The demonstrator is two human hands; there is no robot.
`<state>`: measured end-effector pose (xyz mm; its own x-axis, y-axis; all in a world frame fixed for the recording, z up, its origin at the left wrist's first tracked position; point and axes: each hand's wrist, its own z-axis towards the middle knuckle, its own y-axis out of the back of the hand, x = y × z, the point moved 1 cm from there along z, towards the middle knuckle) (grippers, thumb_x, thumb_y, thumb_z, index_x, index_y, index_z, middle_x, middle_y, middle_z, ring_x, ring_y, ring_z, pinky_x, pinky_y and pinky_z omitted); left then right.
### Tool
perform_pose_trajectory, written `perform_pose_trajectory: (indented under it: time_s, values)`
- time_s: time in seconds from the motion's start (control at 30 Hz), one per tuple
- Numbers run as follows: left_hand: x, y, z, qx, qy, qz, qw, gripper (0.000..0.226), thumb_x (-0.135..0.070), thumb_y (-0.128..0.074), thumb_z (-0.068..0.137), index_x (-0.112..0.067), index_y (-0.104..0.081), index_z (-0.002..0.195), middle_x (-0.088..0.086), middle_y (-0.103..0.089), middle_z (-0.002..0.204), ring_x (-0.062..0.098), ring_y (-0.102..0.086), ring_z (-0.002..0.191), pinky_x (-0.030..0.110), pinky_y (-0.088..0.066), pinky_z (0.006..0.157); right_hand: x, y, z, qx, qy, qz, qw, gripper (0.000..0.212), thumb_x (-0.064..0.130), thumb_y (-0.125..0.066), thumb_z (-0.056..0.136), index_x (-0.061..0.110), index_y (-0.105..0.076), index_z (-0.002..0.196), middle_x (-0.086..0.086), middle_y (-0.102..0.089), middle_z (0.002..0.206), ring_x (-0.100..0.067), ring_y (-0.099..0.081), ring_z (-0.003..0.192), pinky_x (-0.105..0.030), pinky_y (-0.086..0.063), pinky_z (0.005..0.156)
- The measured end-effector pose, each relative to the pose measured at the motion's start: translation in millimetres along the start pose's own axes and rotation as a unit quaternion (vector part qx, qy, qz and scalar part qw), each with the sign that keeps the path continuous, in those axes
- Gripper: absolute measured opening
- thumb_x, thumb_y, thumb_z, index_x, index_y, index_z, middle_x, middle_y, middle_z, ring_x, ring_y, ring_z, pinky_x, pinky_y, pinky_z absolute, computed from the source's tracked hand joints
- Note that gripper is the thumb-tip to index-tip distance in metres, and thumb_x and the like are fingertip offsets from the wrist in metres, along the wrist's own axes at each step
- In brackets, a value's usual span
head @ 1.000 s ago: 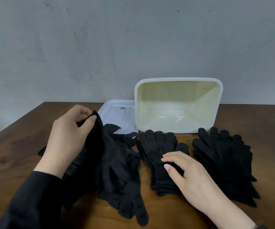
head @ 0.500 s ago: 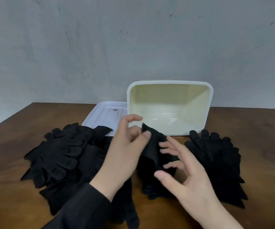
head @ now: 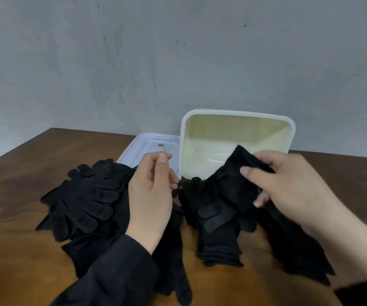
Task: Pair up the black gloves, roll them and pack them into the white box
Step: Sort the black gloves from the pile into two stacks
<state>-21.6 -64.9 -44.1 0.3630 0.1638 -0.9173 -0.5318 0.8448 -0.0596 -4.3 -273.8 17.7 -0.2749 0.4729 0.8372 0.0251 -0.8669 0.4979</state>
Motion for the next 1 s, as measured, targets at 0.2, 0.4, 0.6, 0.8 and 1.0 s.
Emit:
perform_pose_trajectory:
  time_s: [0.2, 0.4, 0.6, 0.8, 1.0]
  values:
    - [5, 4, 3, -0.016, 0.016, 0.007, 1.0, 0.024, -0.028, -0.043, 0.103, -0.024, -0.065, 0.095, 0.004, -0.064, 0.07, 0.013, -0.057, 0.062, 0.032, -0.048, 0.065, 29, 6, 40, -0.063, 0.078, 0.027, 0.995, 0.011, 0.018, -0.064, 0.095, 0.021, -0.073, 0.09, -0.004, -0.076, 0.088, -0.014, -0.075, 0.078, -0.021, -0.057, 0.066]
    - [5, 5, 4, -0.015, 0.022, 0.005, 1.0, 0.022, -0.027, -0.045, 0.103, -0.024, -0.065, 0.094, 0.004, -0.064, 0.07, 0.013, -0.057, 0.063, 0.029, -0.048, 0.064, -8, -25, 1, -0.07, 0.14, -0.076, 0.985, 0.031, 0.02, -0.065, 0.093, 0.051, -0.067, 0.096, 0.03, -0.071, 0.091, 0.014, -0.061, 0.088, -0.006, -0.046, 0.08]
    - [17, -2, 5, 0.115, 0.006, 0.13, 0.985, 0.016, -0.027, -0.052, 0.099, -0.031, -0.063, 0.088, -0.001, -0.066, 0.075, 0.014, -0.06, 0.067, 0.023, -0.048, 0.06, -89, -72, -51, 0.082, 0.145, -0.165, 0.972, 0.034, 0.022, -0.066, 0.094, 0.033, -0.067, 0.126, 0.032, -0.053, 0.133, 0.02, -0.033, 0.133, -0.011, -0.028, 0.113]
    - [45, -15, -8, 0.37, -0.11, 0.431, 0.816, 0.026, -0.045, -0.048, 0.099, -0.036, -0.066, 0.115, -0.016, -0.057, 0.113, 0.007, -0.051, 0.106, 0.033, -0.042, 0.097, -97, -76, -54, 0.058, 0.173, -0.239, 0.954, 0.049, 0.058, -0.04, 0.095, 0.033, -0.066, 0.129, 0.027, -0.055, 0.137, 0.017, -0.029, 0.137, -0.026, -0.02, 0.121]
    - [46, -14, -8, 0.367, -0.134, 0.457, 0.799, 0.031, -0.044, -0.043, 0.102, -0.039, -0.061, 0.126, -0.018, -0.052, 0.124, 0.008, -0.045, 0.116, 0.033, -0.034, 0.101, -93, -73, -50, 0.04, 0.155, -0.139, 0.977, 0.042, 0.049, -0.037, 0.104, 0.031, -0.071, 0.121, 0.025, -0.059, 0.132, 0.016, -0.039, 0.132, -0.022, -0.023, 0.12]
